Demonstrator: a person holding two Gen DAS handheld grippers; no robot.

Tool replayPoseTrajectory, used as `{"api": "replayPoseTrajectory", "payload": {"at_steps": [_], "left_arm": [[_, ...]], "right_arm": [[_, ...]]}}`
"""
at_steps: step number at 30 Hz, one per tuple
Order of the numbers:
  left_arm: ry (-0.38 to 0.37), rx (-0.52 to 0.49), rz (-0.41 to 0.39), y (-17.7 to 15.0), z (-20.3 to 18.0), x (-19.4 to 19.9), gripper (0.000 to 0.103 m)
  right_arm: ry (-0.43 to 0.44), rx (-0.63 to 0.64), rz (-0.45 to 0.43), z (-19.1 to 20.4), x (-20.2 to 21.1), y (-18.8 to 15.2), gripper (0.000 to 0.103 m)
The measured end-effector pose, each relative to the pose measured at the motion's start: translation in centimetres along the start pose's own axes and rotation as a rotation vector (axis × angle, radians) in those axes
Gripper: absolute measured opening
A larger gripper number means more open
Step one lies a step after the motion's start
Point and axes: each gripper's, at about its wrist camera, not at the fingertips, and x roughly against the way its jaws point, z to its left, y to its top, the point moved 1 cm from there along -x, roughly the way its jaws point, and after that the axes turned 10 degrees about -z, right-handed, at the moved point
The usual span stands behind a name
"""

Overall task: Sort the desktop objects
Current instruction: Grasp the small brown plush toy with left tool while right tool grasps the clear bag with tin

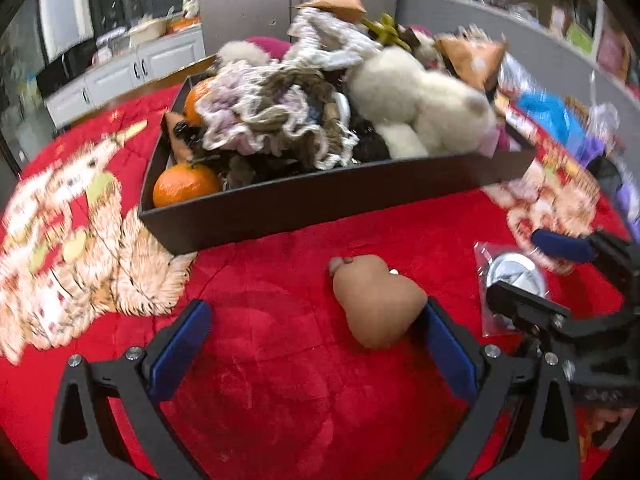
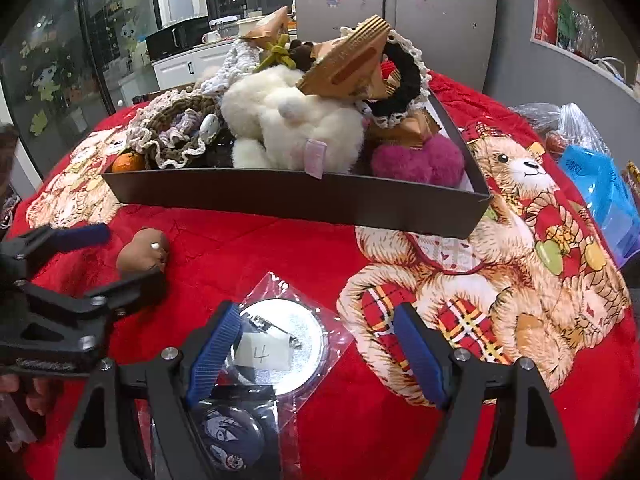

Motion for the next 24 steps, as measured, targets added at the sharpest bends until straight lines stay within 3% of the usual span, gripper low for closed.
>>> {"api": "replayPoseTrajectory", "payload": {"at_steps": [4,12,14,15,17,19,21,24], "left_arm": [[0.002,0.006,0.002,0.1,0.2,-0.3,0.103],[0.010,-0.001,-0.004,0.2,0.0,-0.3,0.100],[-0.001,-0.022,-0.019,0.2,-0.5,0.0,0.091],[-0.008,-0.036,-0.029,0.1,-0.7,0.2,0.080],[-0.018,-0.080,-0.048,0.1,-1.7,0.7,0.066],[-0.022,-0.108,-0.057,0.1,-2.4,1.0,0.050],[-0.036,-0.110,-0.060,0.0,-2.8,1.1,0.044],[-0.043,-0.099,-0.060,0.1,-2.7,1.2,0.044]], "right_arm": [[0.020,0.065,0.006,1.5,-0.1,-0.4,0.084],[0.006,0.041,0.004,1.6,-0.1,-0.5,0.085],[0.008,0.042,0.004,1.6,-0.2,-0.5,0.082],[0.010,0.046,0.003,1.7,-0.1,-0.5,0.079],[0.011,0.057,-0.006,1.9,0.1,-0.6,0.063],[0.009,0.080,-0.011,2.4,0.2,-0.6,0.057],[0.017,0.075,-0.013,2.3,0.3,-0.6,0.054],[0.034,0.048,-0.013,1.9,0.5,-0.5,0.046]]}}
